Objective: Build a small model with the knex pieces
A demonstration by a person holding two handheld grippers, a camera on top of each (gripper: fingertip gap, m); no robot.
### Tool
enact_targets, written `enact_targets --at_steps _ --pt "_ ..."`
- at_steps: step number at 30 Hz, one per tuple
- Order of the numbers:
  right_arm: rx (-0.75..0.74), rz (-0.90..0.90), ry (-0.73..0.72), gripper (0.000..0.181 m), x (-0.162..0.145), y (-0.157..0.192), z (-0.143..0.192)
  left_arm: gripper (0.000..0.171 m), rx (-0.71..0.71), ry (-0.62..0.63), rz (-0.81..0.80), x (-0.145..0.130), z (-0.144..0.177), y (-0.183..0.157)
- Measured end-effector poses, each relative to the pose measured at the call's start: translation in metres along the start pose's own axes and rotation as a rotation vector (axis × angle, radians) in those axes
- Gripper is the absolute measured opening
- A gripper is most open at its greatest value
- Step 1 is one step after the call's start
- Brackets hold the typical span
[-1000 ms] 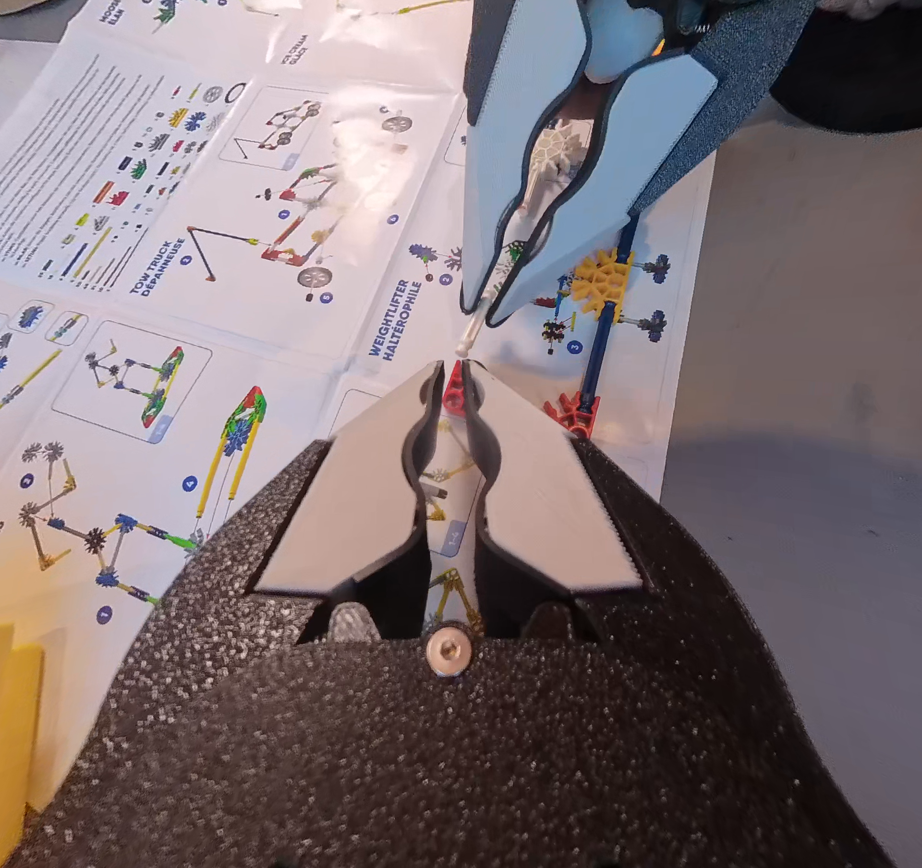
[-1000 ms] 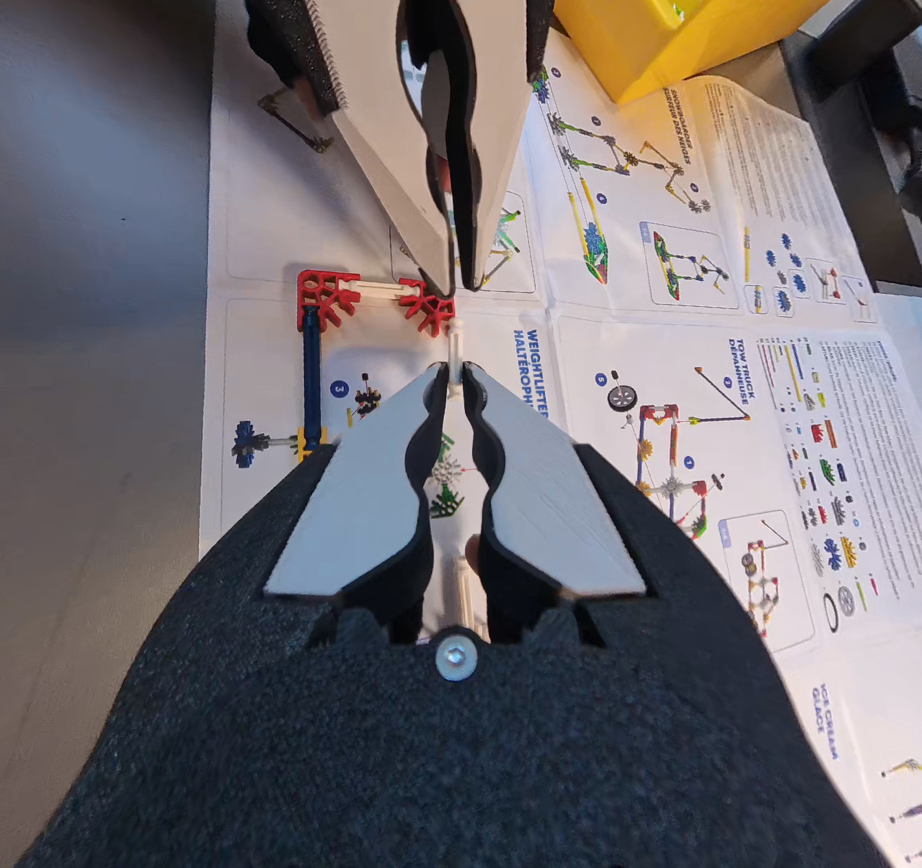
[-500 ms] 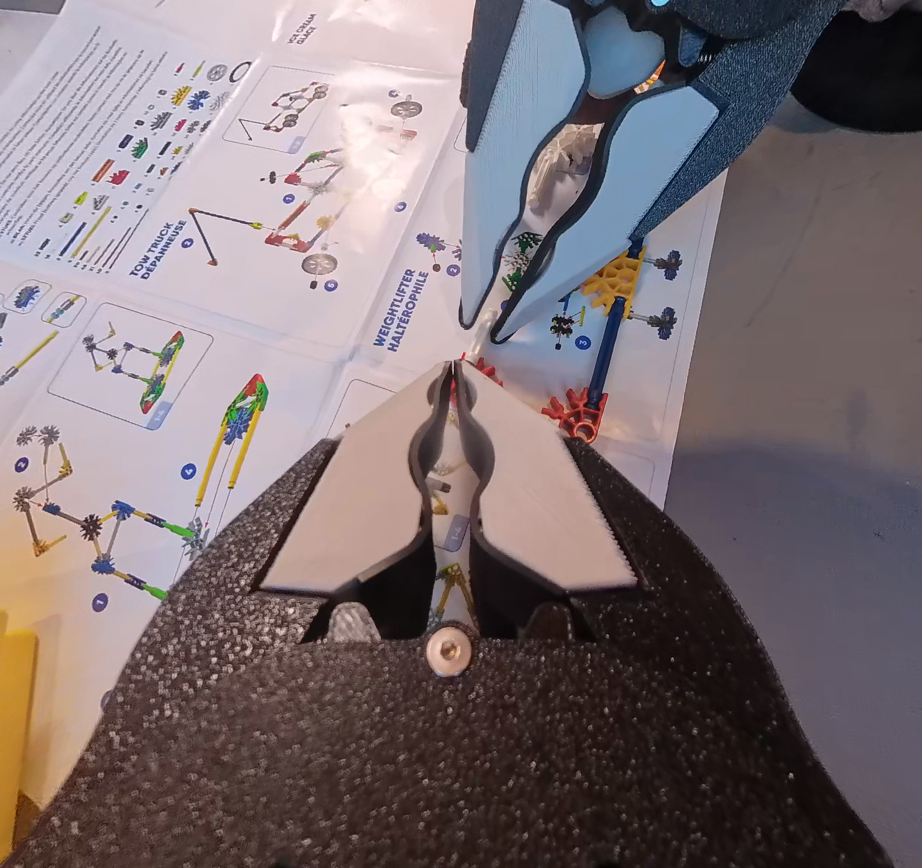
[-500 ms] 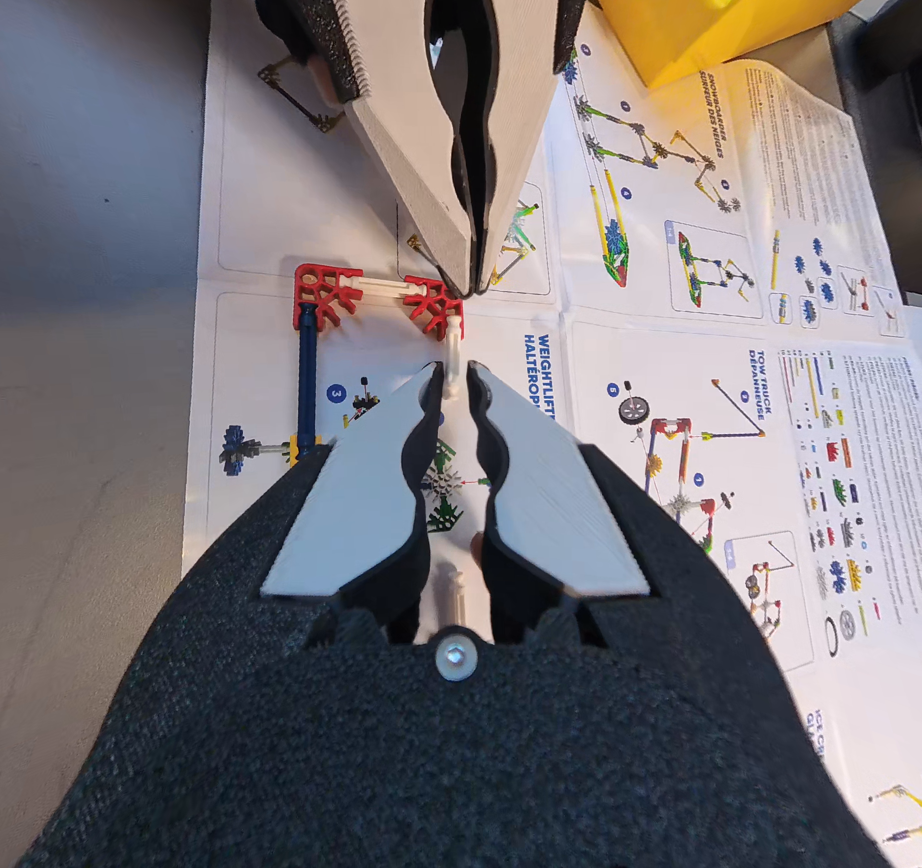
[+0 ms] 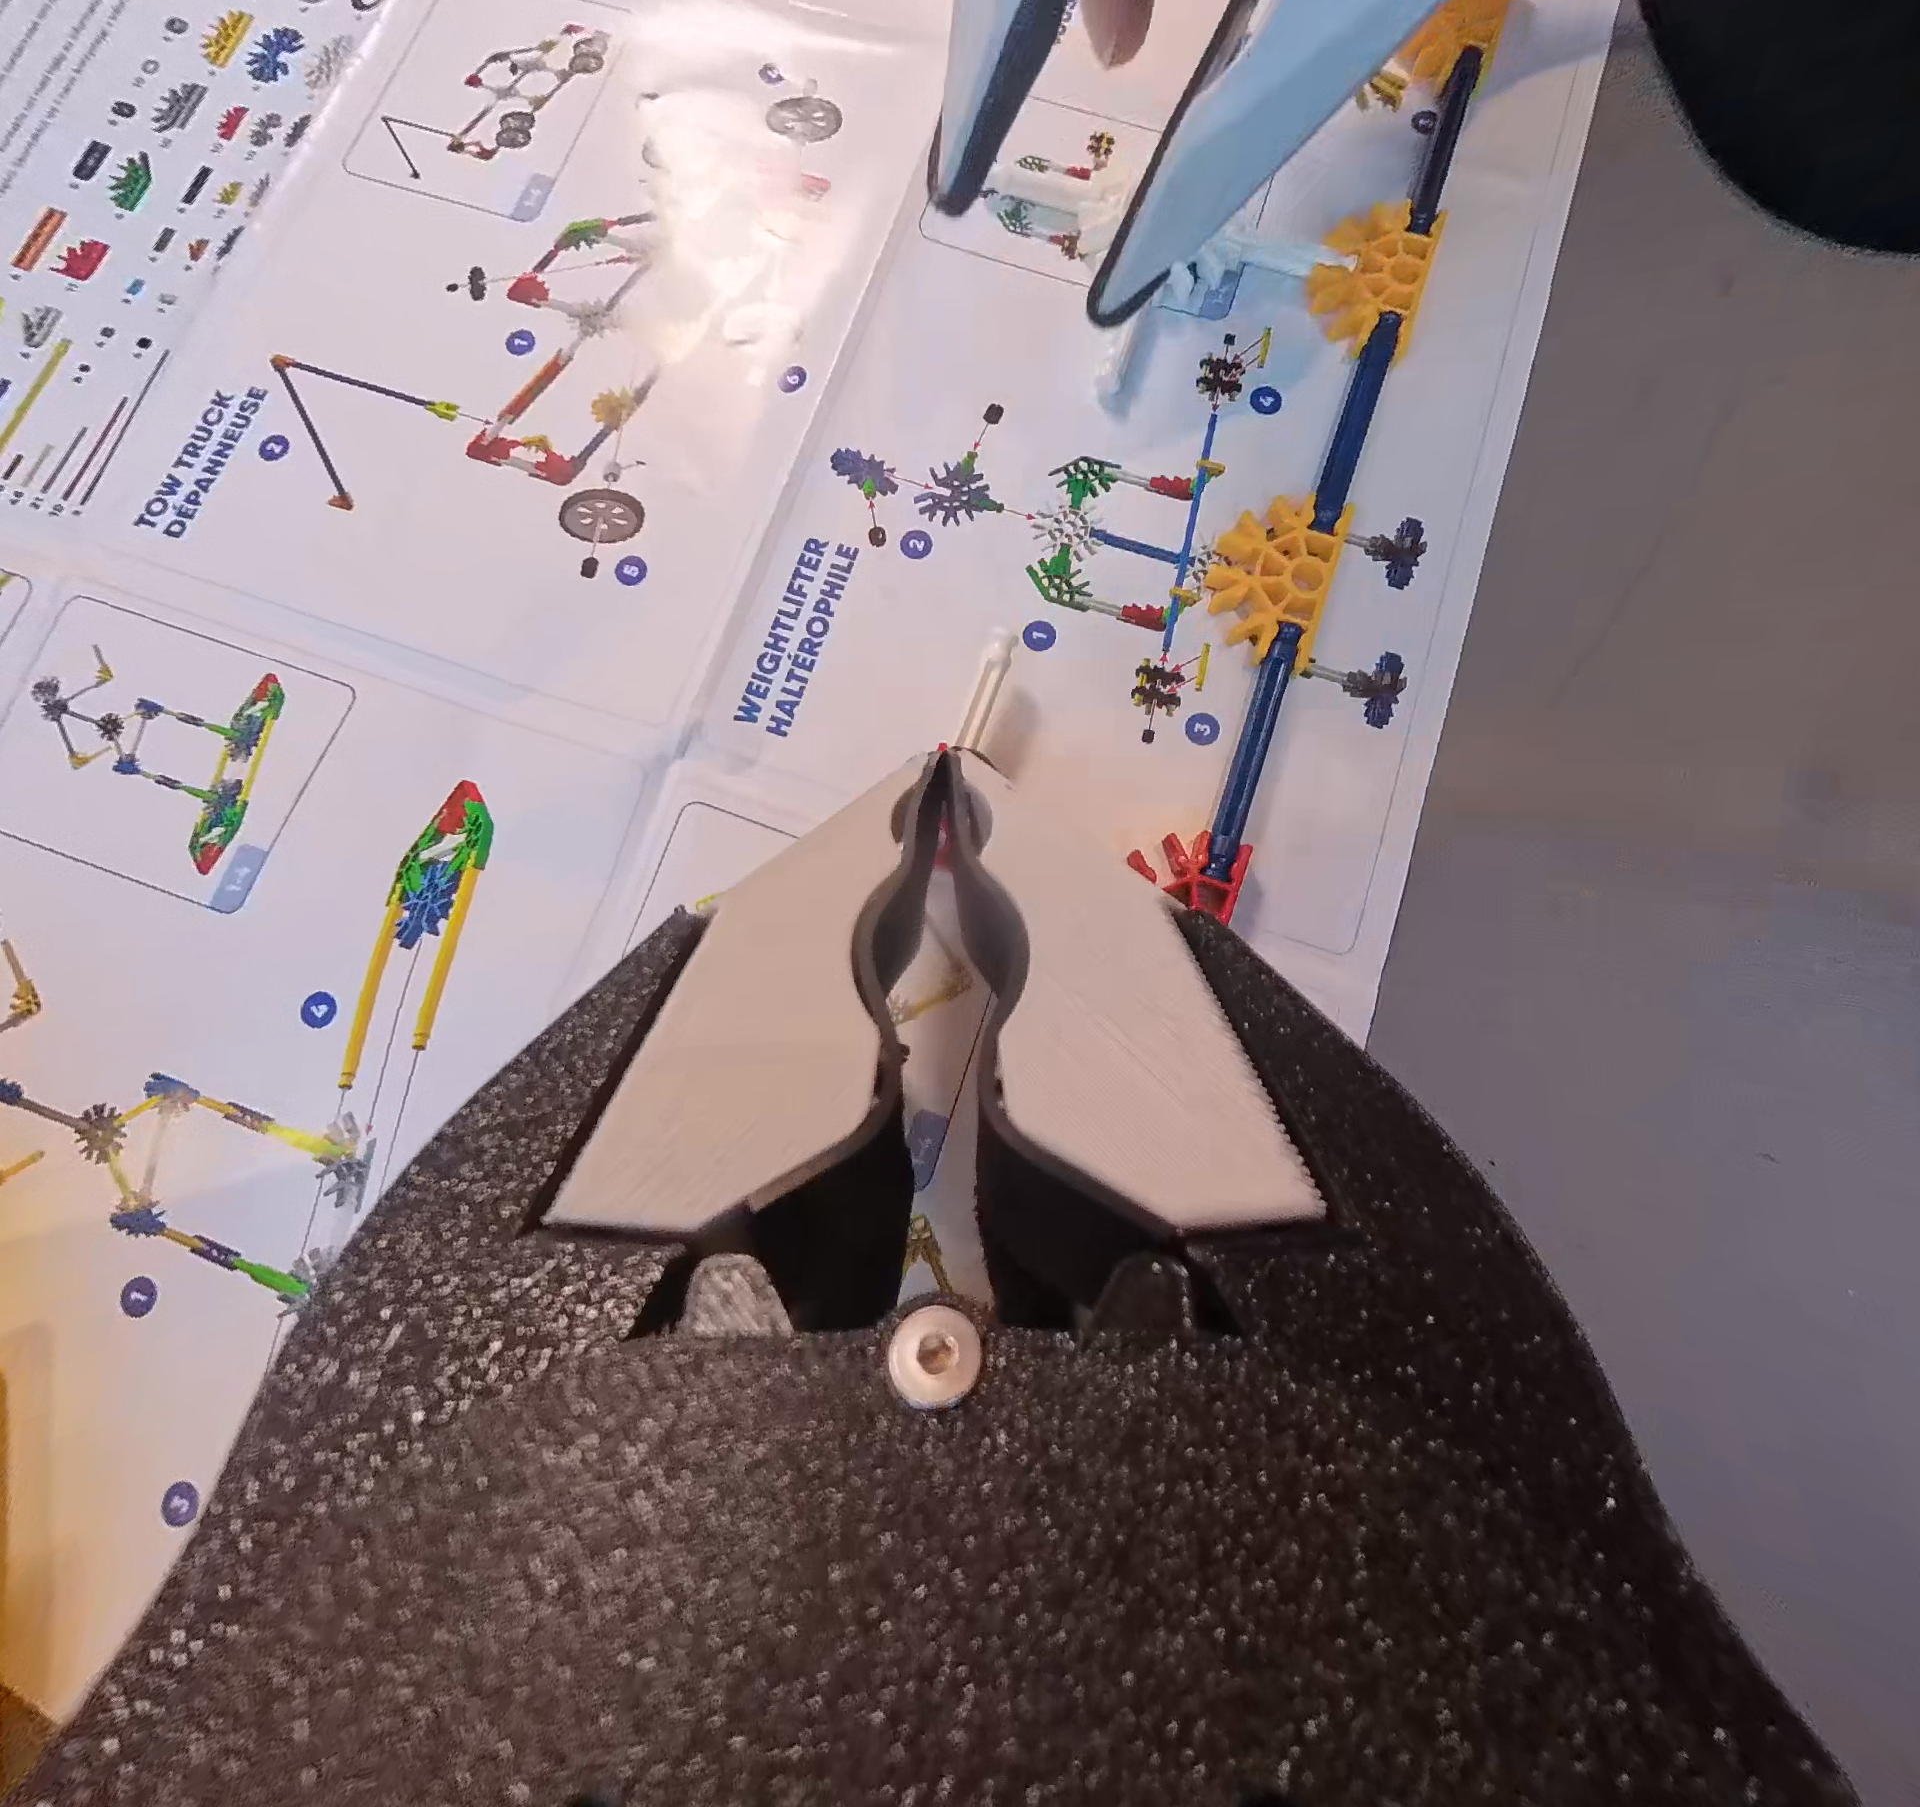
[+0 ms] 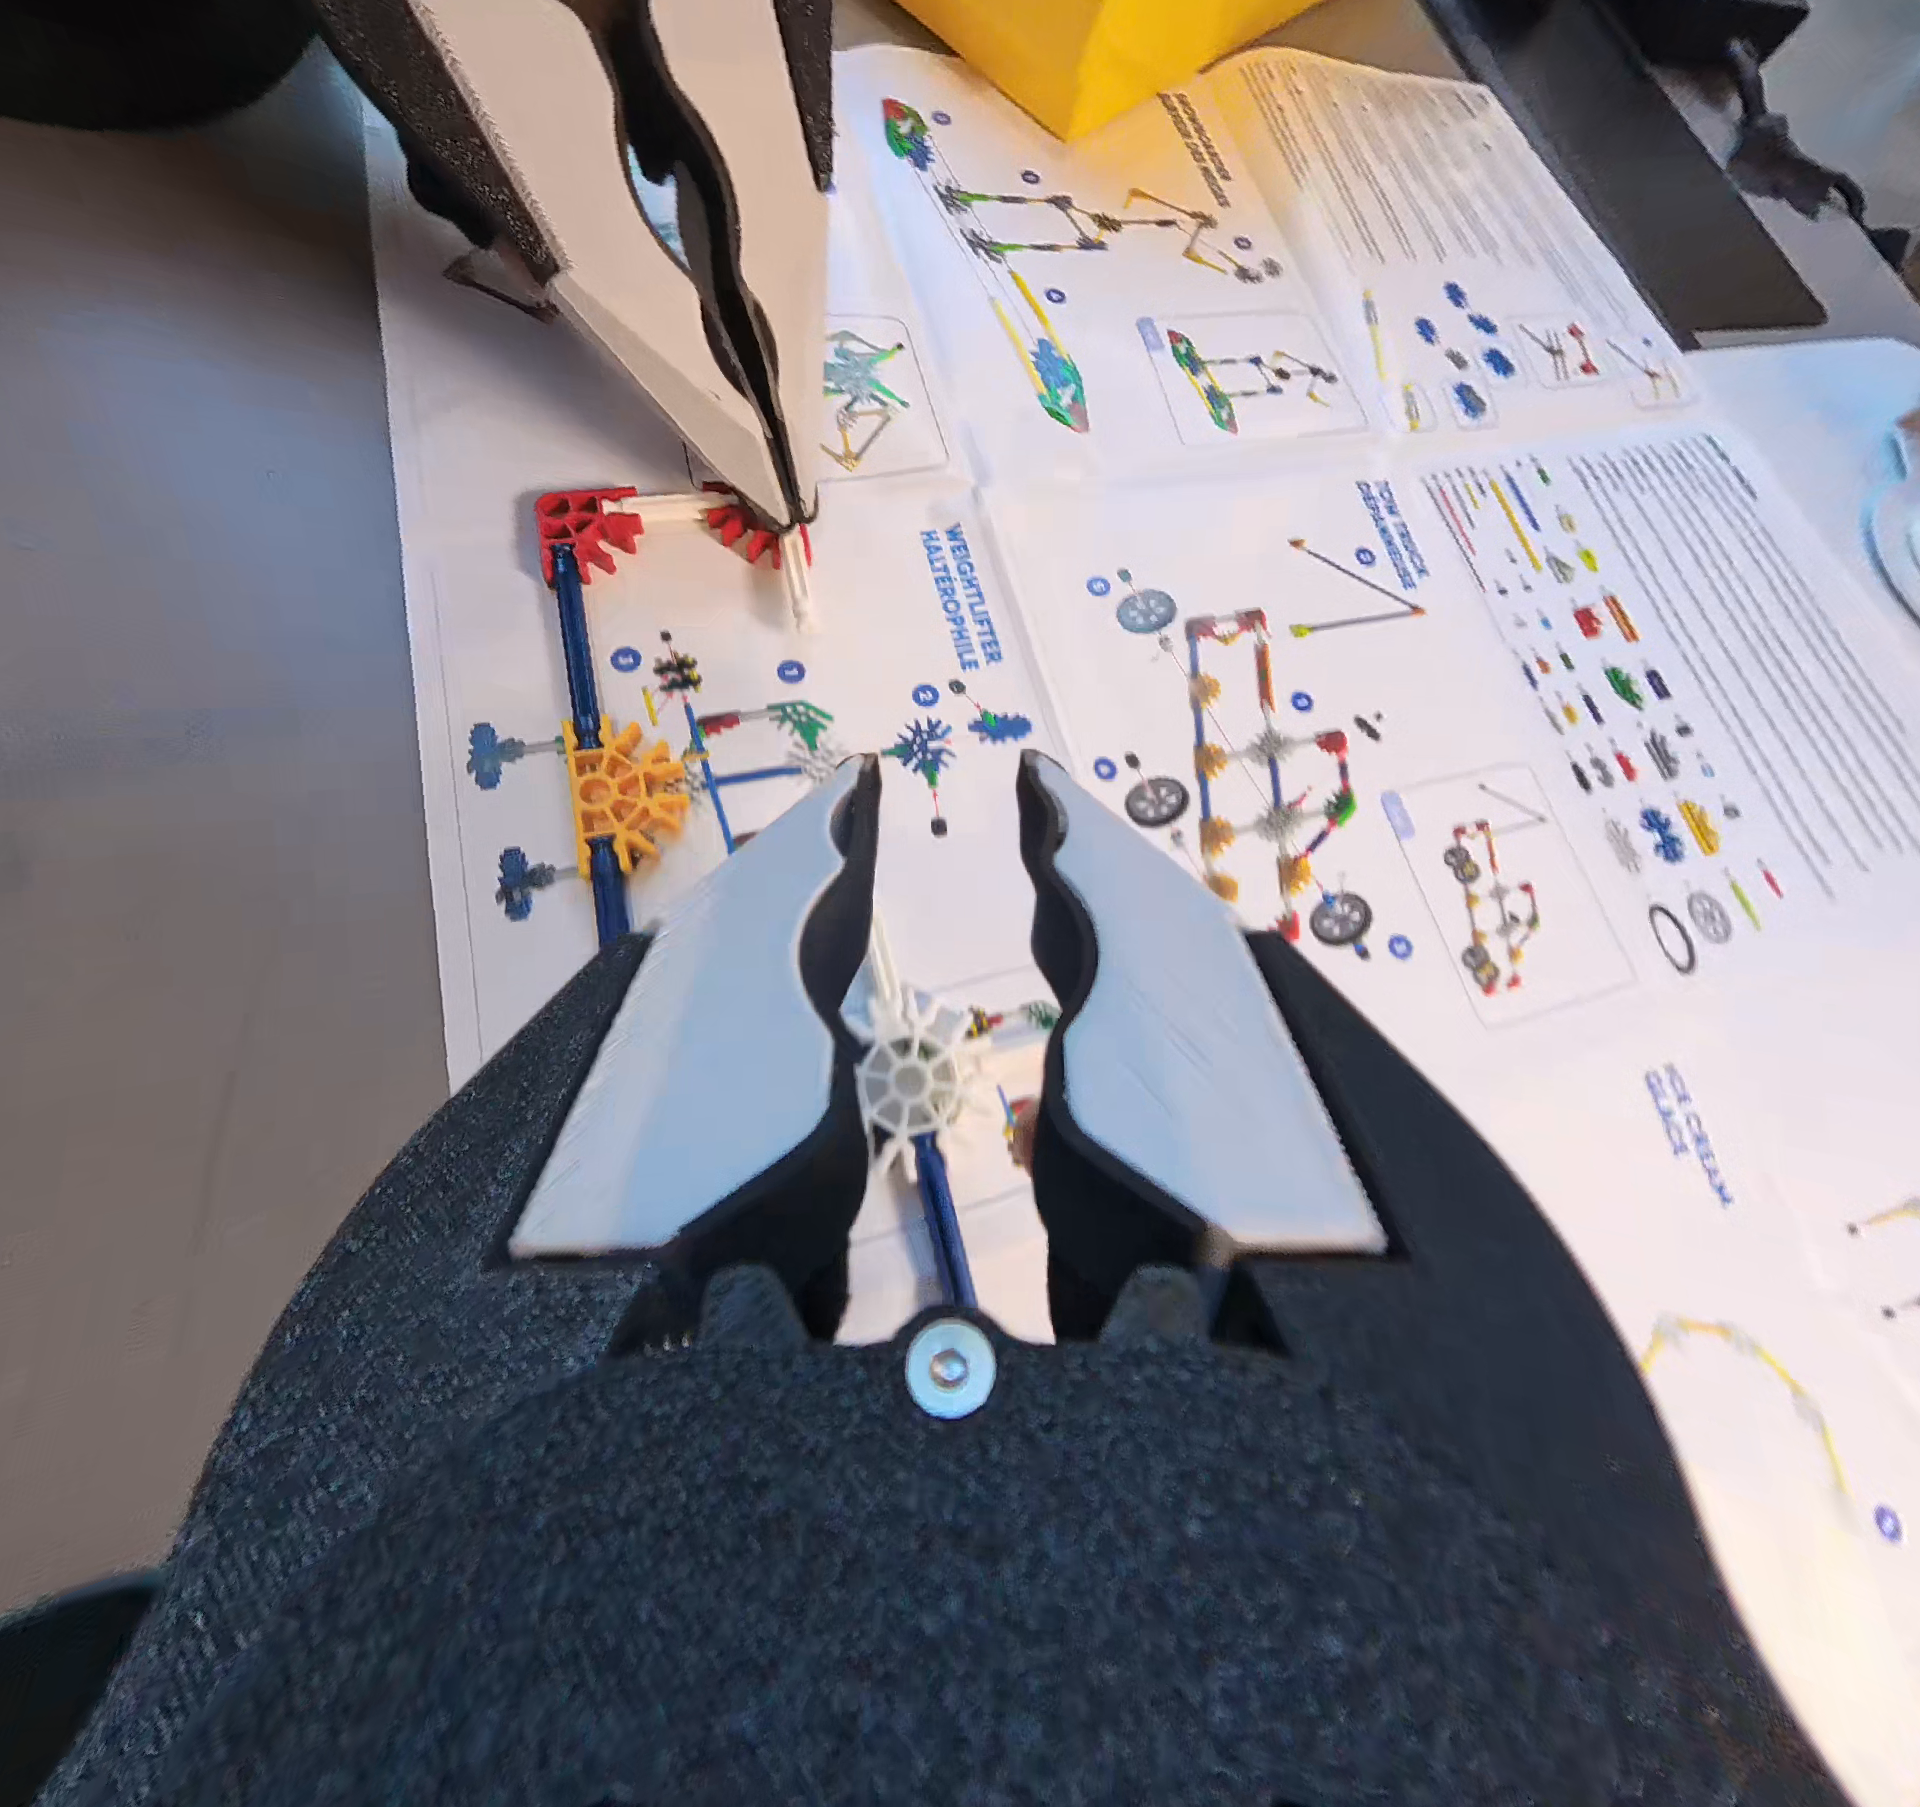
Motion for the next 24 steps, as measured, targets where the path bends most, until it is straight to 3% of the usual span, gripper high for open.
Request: enact_targets --at_steps 6,12,18,24 --pt "-0.087 -0.112 -0.043 0.026 -0.019 -0.013 0.033 0.000 -0.004 0.107 -0.008 0.011 -0.002 0.000" --pt "-0.154 -0.150 -0.074 0.026 -0.025 -0.019 0.052 0.000 -0.005 0.340 -0.051 0.031 -0.007 -0.001" --pt "-0.192 -0.178 -0.104 0.026 -0.029 -0.022 0.064 0.000 -0.036 0.497 -0.098 0.044 -0.015 0.000" --pt "-0.191 -0.169 -0.094 0.026 -0.032 -0.022 0.062 0.000 -0.060 0.521 -0.119 0.047 -0.016 0.002"
Point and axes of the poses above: each gripper's, where its closed fingertips meet, z back along the fingers, x out of its top, y = z × x across the jaws, the point moved 10 cm from there along z, back along the fingers, and after that the axes turned 3 degrees about -x, right-handed, at the moved point
